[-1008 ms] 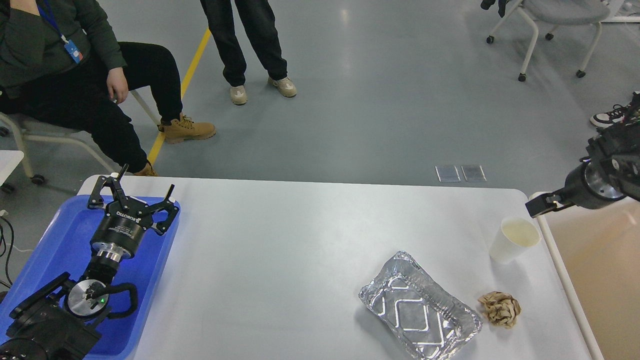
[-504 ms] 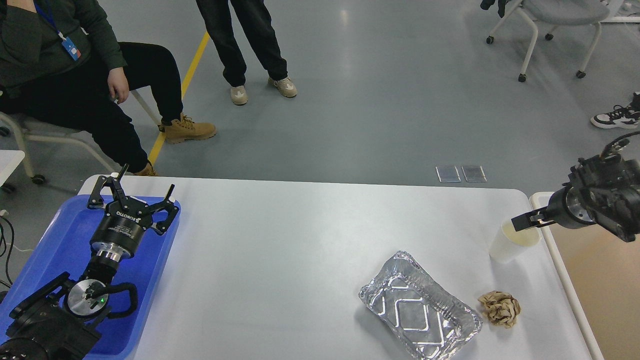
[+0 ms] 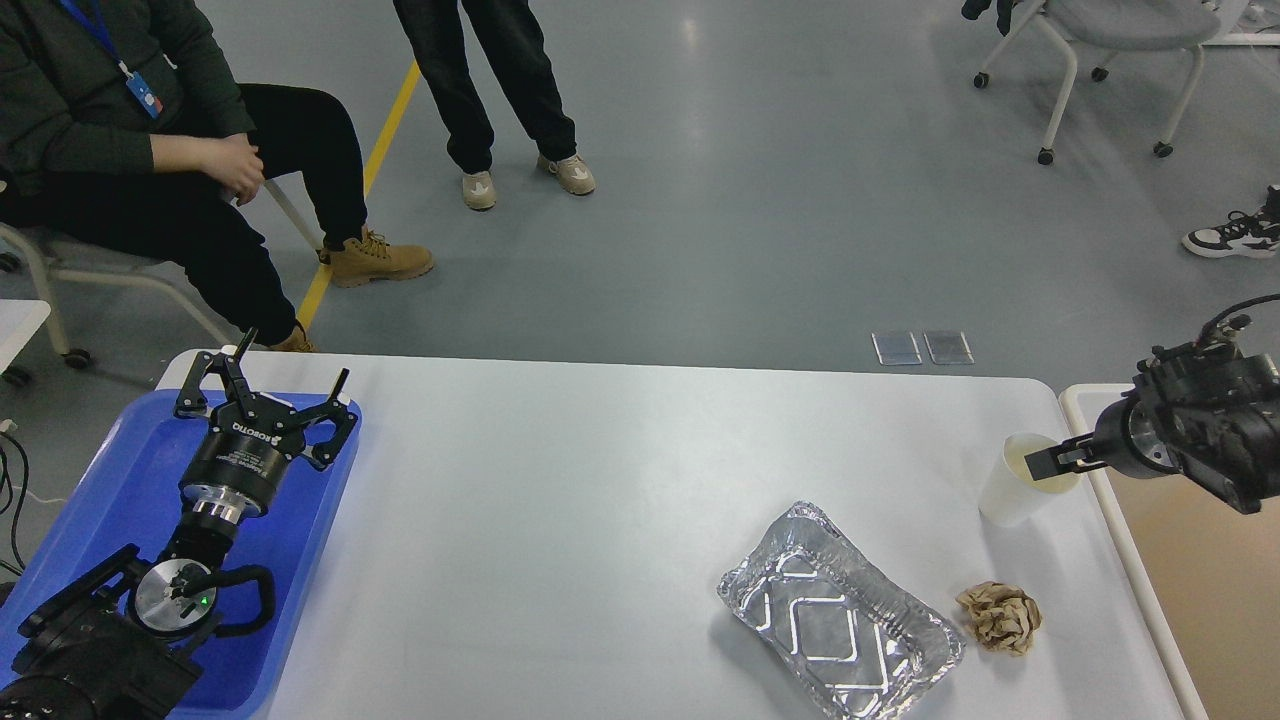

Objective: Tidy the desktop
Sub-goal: 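Close the right gripper around the clear plastic cup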

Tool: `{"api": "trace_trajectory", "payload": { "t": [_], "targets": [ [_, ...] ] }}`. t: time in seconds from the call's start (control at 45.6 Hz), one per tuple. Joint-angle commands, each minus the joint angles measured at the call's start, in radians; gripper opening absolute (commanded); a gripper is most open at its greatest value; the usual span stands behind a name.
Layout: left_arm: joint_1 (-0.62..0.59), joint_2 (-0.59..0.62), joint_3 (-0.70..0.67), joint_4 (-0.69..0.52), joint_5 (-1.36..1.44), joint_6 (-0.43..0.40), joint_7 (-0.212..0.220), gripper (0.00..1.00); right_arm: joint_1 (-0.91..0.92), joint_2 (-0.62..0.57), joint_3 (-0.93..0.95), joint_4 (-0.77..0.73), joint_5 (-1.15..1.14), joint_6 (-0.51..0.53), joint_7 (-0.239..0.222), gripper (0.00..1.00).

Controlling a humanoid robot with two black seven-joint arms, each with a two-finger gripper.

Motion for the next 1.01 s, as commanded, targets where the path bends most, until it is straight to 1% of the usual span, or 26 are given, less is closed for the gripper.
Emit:
{"api": "trace_trajectory", "payload": {
  "t": [0.0,0.197,0.263,0.329,0.372,0.416,0.526,0.723,0.986],
  "targets": [
    [0.000,0.000,0.000,0.000,0.000,0.000,0.000,0.99,-0.030,0.000,0.000,-0.002,-0.003,-0.017,-0.018,0.70],
    [0.000,0.000,0.000,0.000,0.000,0.000,0.000,0.99,-0.038,0.002,0.009,-0.001,-0.002,-0.017,-0.033,0.57],
    [0.000,0.000,0.000,0.000,0.000,0.000,0.000,0.99,-0.042,0.002,0.017,-0.001,-0.003,-0.017,-0.038,0.41],
    [0.000,0.000,0.000,0.000,0.000,0.000,0.000,0.99,-0.044,0.004,0.017,-0.001,-0.003,-0.017,-0.044,0.30],
    [0.000,0.000,0.000,0.000,0.000,0.002,0.000,0.99,-0.045,0.002,0.017,-0.001,-0.003,-0.017,-0.049,0.19],
    [0.000,0.000,0.000,0.000,0.000,0.000,0.000,0.99,-0.047,0.004,0.017,-0.001,-0.003,-0.015,-0.050,0.13],
    [0.000,0.000,0.000,0.000,0.000,0.000,0.000,0.99,-0.048,0.011,0.019,-0.001,-0.003,-0.015,-0.052,0.00],
    [0.000,0.000,0.000,0.000,0.000,0.000,0.000,0.99,-0.048,0.011,0.025,-0.001,-0.003,-0.008,-0.053,0.00],
    [0.000,0.000,0.000,0.000,0.000,0.000,0.000,0.99,-0.044,0.004,0.029,-0.001,0.003,-0.005,-0.039,0.00]
  ]
}}
